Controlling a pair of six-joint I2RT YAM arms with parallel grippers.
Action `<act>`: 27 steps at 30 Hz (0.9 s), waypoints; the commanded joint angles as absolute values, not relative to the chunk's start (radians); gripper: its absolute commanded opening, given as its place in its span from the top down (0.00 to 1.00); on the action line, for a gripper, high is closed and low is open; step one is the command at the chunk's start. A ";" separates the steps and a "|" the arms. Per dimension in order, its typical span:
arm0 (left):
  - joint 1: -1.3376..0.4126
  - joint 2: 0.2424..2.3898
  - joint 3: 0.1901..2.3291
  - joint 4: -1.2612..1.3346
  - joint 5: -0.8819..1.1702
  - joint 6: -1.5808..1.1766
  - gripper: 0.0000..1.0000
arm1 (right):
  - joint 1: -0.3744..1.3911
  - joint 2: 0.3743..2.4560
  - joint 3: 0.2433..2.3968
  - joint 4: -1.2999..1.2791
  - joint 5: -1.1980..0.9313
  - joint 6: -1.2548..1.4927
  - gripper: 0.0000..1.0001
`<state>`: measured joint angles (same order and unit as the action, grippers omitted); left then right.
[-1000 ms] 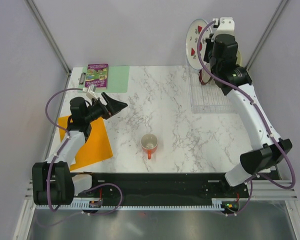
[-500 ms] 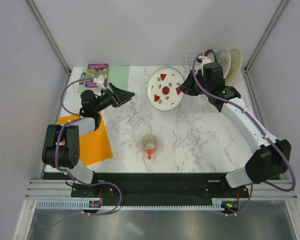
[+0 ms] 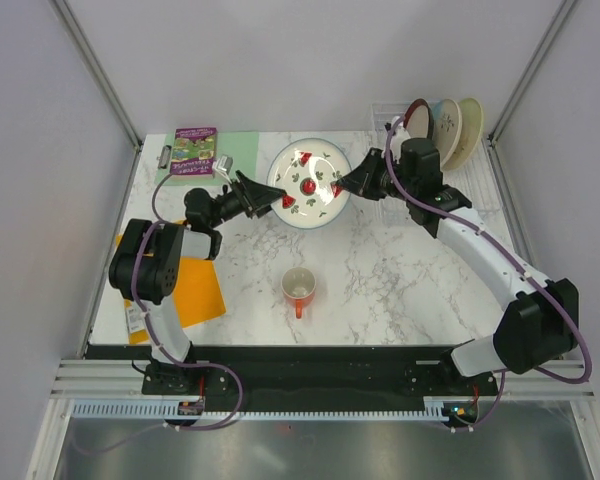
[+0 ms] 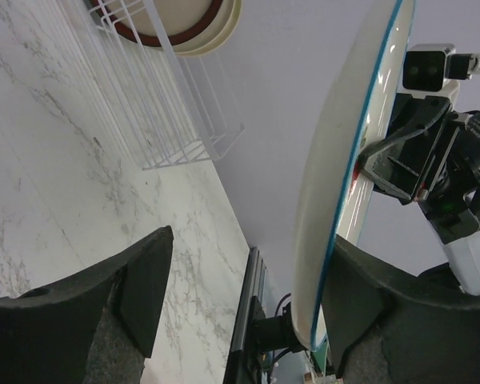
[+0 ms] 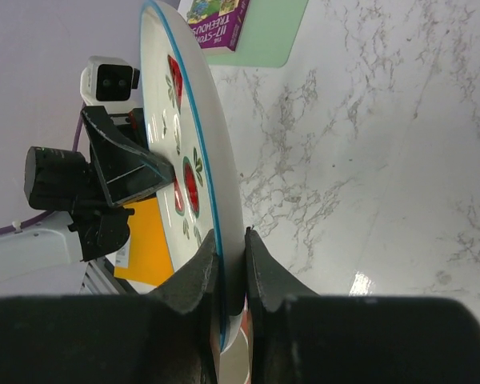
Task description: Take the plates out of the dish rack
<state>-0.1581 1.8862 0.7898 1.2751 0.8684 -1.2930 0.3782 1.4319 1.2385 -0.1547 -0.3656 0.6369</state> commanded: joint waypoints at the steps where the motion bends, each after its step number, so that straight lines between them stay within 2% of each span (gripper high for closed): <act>1: -0.178 1.844 0.836 1.387 0.876 -1.286 0.27 | 0.403 1.379 1.236 0.093 -0.488 0.735 1.00; 2: -0.181 1.820 0.839 1.326 0.877 -1.264 0.37 | 0.406 1.379 1.232 0.100 -0.491 0.736 1.00; 3: -0.184 1.804 0.842 1.289 0.877 -1.220 0.40 | 0.408 1.384 1.232 0.101 -0.489 0.738 1.00; 6: -0.196 1.737 0.847 1.123 0.859 -1.113 0.63 | 0.410 1.388 1.226 0.106 -0.479 0.733 0.99; 7: -0.196 1.715 0.844 1.074 0.850 -1.083 0.76 | 0.411 1.388 1.224 0.106 -0.476 0.732 0.99; 10: -0.198 1.646 0.845 0.889 0.810 -0.977 0.98 | 0.410 1.399 1.233 0.101 -0.471 0.724 0.99; 12: -0.199 1.608 0.867 0.747 0.787 -0.902 0.98 | 0.410 1.420 1.238 0.100 -0.477 0.724 0.98; 13: -0.199 1.597 0.880 0.685 0.775 -0.873 0.98 | 0.410 1.430 1.246 0.098 -0.482 0.723 0.93; 15: -0.199 1.577 0.932 0.483 0.727 -0.772 0.98 | 0.411 1.454 1.256 0.086 -0.468 0.716 0.68; 16: -0.199 1.565 0.951 0.407 0.695 -0.741 0.98 | 0.410 1.463 1.279 0.056 -0.439 0.691 0.43; 18: -0.199 1.557 1.012 0.287 0.572 -0.658 0.98 | 0.411 1.492 1.313 0.013 -0.401 0.654 0.28; 19: -0.198 1.562 1.035 0.162 0.524 -0.640 0.98 | 0.410 1.502 1.351 -0.045 -0.376 0.609 0.09; 24: -0.183 1.630 1.165 0.051 0.373 -0.589 0.98 | 0.399 1.536 1.437 -0.164 -0.215 0.499 0.04; 27: -0.163 1.744 1.280 0.011 0.382 -0.581 0.98 | 0.379 1.529 1.445 -0.187 -0.166 0.466 0.02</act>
